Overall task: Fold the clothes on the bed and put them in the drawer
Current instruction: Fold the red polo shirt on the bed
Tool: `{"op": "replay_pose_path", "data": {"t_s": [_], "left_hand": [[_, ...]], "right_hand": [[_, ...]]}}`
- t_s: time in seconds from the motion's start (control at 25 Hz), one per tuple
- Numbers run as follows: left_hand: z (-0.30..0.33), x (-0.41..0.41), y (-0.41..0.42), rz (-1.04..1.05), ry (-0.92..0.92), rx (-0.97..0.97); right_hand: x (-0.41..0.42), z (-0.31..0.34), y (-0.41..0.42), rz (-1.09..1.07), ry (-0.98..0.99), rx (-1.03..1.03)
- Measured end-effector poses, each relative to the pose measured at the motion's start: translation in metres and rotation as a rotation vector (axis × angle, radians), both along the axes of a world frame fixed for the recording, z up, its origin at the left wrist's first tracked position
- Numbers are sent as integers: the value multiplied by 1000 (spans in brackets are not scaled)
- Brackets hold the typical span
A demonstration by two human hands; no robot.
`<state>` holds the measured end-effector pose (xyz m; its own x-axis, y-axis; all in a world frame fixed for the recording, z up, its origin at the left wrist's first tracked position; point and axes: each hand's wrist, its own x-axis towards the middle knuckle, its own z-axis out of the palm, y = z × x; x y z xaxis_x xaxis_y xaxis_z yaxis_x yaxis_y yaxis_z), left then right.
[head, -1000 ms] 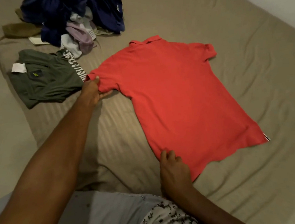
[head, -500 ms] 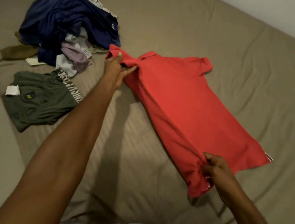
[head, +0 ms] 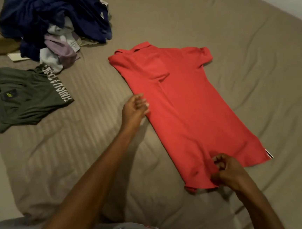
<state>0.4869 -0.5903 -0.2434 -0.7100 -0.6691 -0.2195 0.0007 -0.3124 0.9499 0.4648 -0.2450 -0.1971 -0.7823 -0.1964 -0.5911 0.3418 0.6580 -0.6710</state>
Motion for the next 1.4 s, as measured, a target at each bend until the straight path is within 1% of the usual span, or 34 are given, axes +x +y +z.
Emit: {"op": "replay_pose_path", "data": {"t_s": [0.08,0.12,0.16,0.24,0.32,0.36,0.4,0.48,0.52,0.56,0.64,0.72,0.8,0.92,0.96,1.04,1.16,1.2,1.24,1.28,1.32,1.36,1.4], "left_hand": [[-8,39,56,109,-10,-51],[-9,55,85,122,-51,-87],[-7,69,114,93,-99,-122],[2,88,159,-85,-223,-204],[11,106,191,-293,-270,-309],[13,113,202,-381,-266,-424],[12,117,209,-446,-259,-583],[11,122,217,-506,-229,-877],[11,122,218,-509,-215,-945],[12,122,220,-490,-203,-967],[16,124,226,-398,-210,-935],[21,126,238,-290,-201,-909],[23,131,252,-272,-223,-928],[16,137,261,-415,-372,-974],[12,139,262,-489,-379,-978],[9,142,261,-639,-356,-980],[14,136,255,-752,-421,-959],[17,132,252,-754,-421,-914],[20,127,249,-732,-390,-844],[23,121,246,-692,-345,-757],[26,115,243,-649,-303,-658],[30,107,243,-613,-268,-551],[35,98,243,-587,-244,-441]], "right_hand": [[-1,-5,6,62,104,49],[-1,-7,9,69,130,69],[-1,-7,11,64,143,68],[-3,-10,12,44,161,49],[0,-11,15,48,175,5],[0,-10,16,38,169,-16],[-1,-13,17,25,157,-38],[-2,-12,20,-3,137,-72],[-4,-11,19,-19,130,-94],[-5,-10,19,-35,127,-135],[-5,-6,21,-52,125,-223],[-7,-4,23,-16,158,-283],[-8,-10,25,49,234,-252],[-8,-28,29,167,478,22],[-10,-31,33,159,527,64],[-17,-26,42,63,602,100],[-47,-13,59,-48,826,354],[-61,-13,66,-51,846,438],[-77,-16,73,-33,808,530],[-92,-19,80,-8,727,582],[-107,-21,86,15,618,563],[-121,-21,92,28,516,470],[-130,-16,95,11,419,311]]}}
